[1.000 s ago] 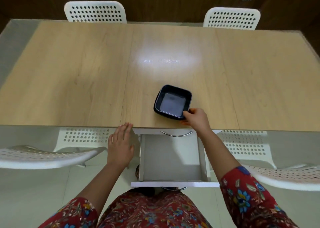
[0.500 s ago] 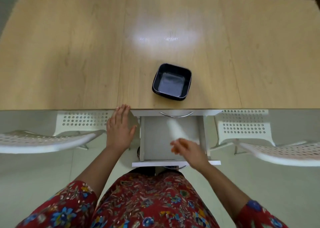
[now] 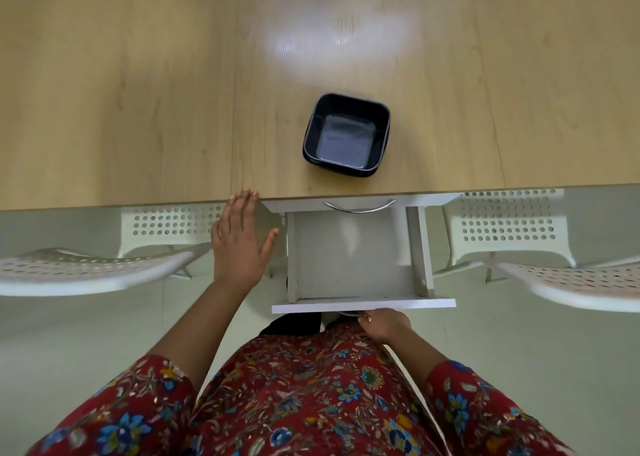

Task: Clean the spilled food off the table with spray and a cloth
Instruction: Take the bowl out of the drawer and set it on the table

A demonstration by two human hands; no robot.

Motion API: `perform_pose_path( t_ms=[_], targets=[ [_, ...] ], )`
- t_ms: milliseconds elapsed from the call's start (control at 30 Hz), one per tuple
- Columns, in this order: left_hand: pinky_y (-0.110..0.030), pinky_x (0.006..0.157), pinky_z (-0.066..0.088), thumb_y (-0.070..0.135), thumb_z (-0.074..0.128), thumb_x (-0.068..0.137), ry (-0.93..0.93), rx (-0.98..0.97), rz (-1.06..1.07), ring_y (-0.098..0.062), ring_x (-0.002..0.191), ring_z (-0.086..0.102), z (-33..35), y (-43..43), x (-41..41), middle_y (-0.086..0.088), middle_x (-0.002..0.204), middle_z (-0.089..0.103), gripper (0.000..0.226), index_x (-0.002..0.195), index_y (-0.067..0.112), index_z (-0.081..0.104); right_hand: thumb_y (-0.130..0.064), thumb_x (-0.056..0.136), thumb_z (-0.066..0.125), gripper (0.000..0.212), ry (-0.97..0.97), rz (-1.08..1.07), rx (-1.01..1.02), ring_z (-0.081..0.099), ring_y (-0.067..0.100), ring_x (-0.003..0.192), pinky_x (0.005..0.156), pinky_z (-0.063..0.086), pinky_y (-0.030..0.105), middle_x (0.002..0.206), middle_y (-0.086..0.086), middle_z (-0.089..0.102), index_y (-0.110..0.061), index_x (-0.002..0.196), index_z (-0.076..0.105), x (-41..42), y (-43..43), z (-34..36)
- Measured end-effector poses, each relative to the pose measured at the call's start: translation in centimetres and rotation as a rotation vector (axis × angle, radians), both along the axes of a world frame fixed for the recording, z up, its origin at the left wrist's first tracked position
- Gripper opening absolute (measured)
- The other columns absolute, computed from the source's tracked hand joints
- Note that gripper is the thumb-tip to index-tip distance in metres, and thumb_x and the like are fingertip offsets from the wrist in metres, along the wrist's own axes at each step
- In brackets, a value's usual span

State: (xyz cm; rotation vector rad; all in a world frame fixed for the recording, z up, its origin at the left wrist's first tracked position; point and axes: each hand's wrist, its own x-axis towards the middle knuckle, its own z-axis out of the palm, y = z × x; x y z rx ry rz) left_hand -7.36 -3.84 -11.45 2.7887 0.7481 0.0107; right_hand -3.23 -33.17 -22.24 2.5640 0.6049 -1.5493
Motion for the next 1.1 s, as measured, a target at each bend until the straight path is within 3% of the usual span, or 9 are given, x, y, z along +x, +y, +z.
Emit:
perform_pose_path(
  t_ms=[167,500,600,700,767,933,1000,1067,1100],
  targets=[
    [-0.057,0.109,0.031,0.054,0.035,0.093,0.03,0.016,0.012,-0.024,0.144,0.018,0.0,0.0,-0.1,-0.005,0.157,0.025,0.071,0.152,0.016,0.024,-0.048,0.1,0.028,0.048,-0.015,0.028,-0.032,0.054,0.022,0.121,0.093,0.044,0.033,0.134,0.002,0.058,-0.024,0.132,0.056,2.5,1.7,-0.2],
    [-0.058,0.112,0.018,0.054,0.03,0.093,0.059,0.077,-0.006,-0.02,0.145,0.015,-0.2,0.1,-0.2,-0.003,0.158,0.022,0.071,0.153,0.017,0.021,-0.042,0.099,0.037,0.051,-0.187,-0.068,0.021,0.057,0.029,0.117,0.084,0.046,0.035,0.137,0.011,0.053,-0.012,0.141,0.042,10.6,7.7,-0.2],
    [-0.058,0.112,0.016,0.054,0.03,0.093,0.057,0.07,-0.011,-0.019,0.145,0.016,-0.2,0.2,-0.2,-0.002,0.158,0.022,0.07,0.153,0.019,0.019,-0.039,0.1,0.038,0.058,-0.176,-0.08,0.077,0.05,0.031,0.126,0.093,0.045,0.038,0.145,0.013,0.045,-0.009,0.149,0.027,12.4,8.6,-0.8],
    [-0.058,0.113,0.016,0.054,0.03,0.093,0.058,0.072,-0.017,-0.019,0.145,0.017,-0.2,0.2,-0.2,-0.001,0.158,0.022,0.07,0.153,0.019,0.019,-0.04,0.099,0.04,0.067,-0.158,-0.055,0.102,0.024,0.025,0.145,0.111,0.032,0.038,0.159,0.009,0.022,-0.01,0.153,0.013,13.6,9.0,-1.1],
    [-0.057,0.113,0.017,0.054,0.031,0.093,0.052,0.076,-0.021,-0.019,0.145,0.018,-0.2,0.4,-0.2,-0.001,0.158,0.023,0.069,0.153,0.019,0.02,-0.041,0.099,0.041,0.07,-0.167,-0.012,0.103,0.011,0.021,0.149,0.115,0.024,0.037,0.161,0.006,0.013,-0.011,0.154,0.01,14.0,9.0,-1.0],
    [-0.059,0.111,0.02,0.053,0.032,0.093,0.03,0.091,-0.041,-0.021,0.139,0.026,0.2,0.8,-0.1,-0.003,0.152,0.031,0.066,0.149,0.017,0.032,-0.04,0.097,0.047,0.079,-0.133,-0.063,0.13,0.01,0.019,0.149,0.117,0.022,0.038,0.163,0.0,0.002,-0.018,0.155,-0.001,13.2,8.1,0.1],
    [-0.058,0.111,0.022,0.053,0.032,0.093,0.022,0.089,-0.046,-0.022,0.133,0.032,0.7,1.2,0.0,-0.004,0.148,0.037,0.064,0.146,0.018,0.037,-0.039,0.097,0.048,0.072,-0.097,-0.215,0.191,0.021,0.02,0.146,0.115,0.026,0.036,0.162,-0.001,0.013,-0.019,0.155,0.01,12.4,8.1,1.8],
    [-0.058,0.11,0.025,0.054,0.032,0.093,0.021,0.084,-0.046,-0.024,0.127,0.038,1.3,1.6,0.2,-0.004,0.143,0.043,0.06,0.141,0.019,0.043,-0.039,0.097,0.047,0.053,-0.077,-0.4,0.278,0.041,0.023,0.136,0.109,0.034,0.033,0.15,0.003,0.042,-0.017,0.145,0.04,11.7,8.0,4.1],
    [-0.058,0.109,0.027,0.054,0.032,0.093,0.019,0.081,-0.046,-0.024,0.123,0.042,1.5,1.7,0.4,-0.003,0.139,0.047,0.059,0.138,0.019,0.047,-0.038,0.097,0.047,0.041,-0.091,-0.496,0.337,0.052,0.024,0.125,0.103,0.04,0.034,0.137,0.004,0.056,-0.018,0.131,0.056,11.5,7.8,5.4]
  ],
)
